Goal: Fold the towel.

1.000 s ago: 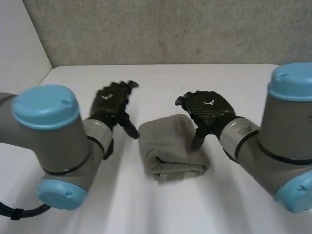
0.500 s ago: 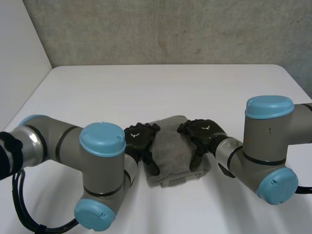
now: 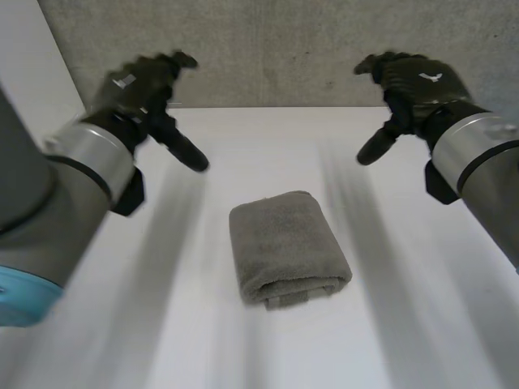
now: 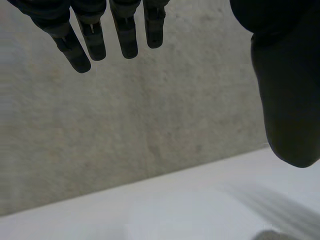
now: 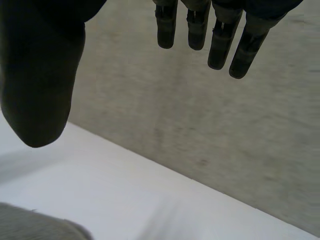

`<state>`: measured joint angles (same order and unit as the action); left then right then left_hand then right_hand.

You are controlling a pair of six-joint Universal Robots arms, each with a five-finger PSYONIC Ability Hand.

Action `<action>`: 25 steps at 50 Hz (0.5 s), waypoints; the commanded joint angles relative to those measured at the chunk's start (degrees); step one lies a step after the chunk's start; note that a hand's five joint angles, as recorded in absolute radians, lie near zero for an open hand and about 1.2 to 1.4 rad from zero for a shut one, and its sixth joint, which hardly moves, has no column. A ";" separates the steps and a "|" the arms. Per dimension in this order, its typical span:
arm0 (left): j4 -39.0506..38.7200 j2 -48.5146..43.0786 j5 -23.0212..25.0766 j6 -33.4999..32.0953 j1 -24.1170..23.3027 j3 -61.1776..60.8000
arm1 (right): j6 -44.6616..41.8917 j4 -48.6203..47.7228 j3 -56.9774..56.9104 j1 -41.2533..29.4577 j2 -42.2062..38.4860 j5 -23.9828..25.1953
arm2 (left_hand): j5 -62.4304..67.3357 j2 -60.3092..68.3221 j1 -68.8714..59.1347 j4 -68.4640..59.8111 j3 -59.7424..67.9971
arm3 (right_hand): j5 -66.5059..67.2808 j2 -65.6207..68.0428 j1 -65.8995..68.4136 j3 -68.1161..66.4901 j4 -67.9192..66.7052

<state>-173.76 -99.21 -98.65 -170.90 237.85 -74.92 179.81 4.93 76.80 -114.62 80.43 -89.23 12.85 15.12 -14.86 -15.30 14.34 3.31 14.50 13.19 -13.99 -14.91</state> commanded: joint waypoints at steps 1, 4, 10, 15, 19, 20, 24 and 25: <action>5.88 2.00 -0.32 -0.04 1.04 3.29 | -0.25 0.08 0.28 0.18 2.97 -5.00 | -12.30 -4.57 4.31 4.75 -3.79 | -3.31 -4.50 -3.19 3.99 4.91; 6.68 1.83 -0.32 -0.05 1.04 3.47 | -0.42 0.08 0.37 0.18 4.91 -4.90 | -12.30 -4.57 4.31 4.75 -3.79 | -3.31 -4.50 -3.19 3.99 4.91; 7.03 1.22 -0.41 -0.13 1.04 3.47 | -1.39 0.08 0.98 0.10 5.53 -4.90 | -12.30 -4.57 4.31 4.75 -3.79 | -3.31 -4.50 -3.19 3.99 4.91; 7.12 0.95 -0.32 -0.13 1.04 3.29 | -1.48 0.08 1.16 0.18 5.09 -4.90 | -12.30 -4.57 4.31 4.75 -3.79 | -3.31 -4.50 -3.19 3.99 4.91; 7.12 0.34 -0.32 -0.13 1.04 3.29 | -1.56 0.00 1.51 0.18 4.74 -4.82 | -12.30 -4.57 4.31 4.75 -3.79 | -3.31 -4.50 -3.19 3.99 4.91; 7.03 0.16 -0.32 -0.13 1.04 3.29 | -1.56 -0.09 1.69 0.18 4.39 -4.73 | -12.30 -4.57 4.31 4.75 -3.79 | -3.31 -4.50 -3.19 3.99 4.91; 6.77 0.07 -0.32 -0.13 1.04 2.59 | -1.56 -0.53 2.04 0.18 3.86 -4.73 | -12.30 -4.57 4.31 4.75 -3.79 | -3.31 -4.50 -3.19 3.99 4.91; 6.77 0.07 -0.32 -0.13 1.04 2.59 | -1.56 -0.71 2.04 0.18 3.51 -4.47 | -12.30 -4.57 4.31 4.75 -3.79 | -3.31 -4.50 -3.19 3.99 4.91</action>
<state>-166.72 -98.91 -98.97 -171.04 238.88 -71.79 178.23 4.74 78.49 -114.45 84.86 -93.98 12.85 15.12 -14.80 -15.30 14.34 3.31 14.50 13.18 -13.99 -14.91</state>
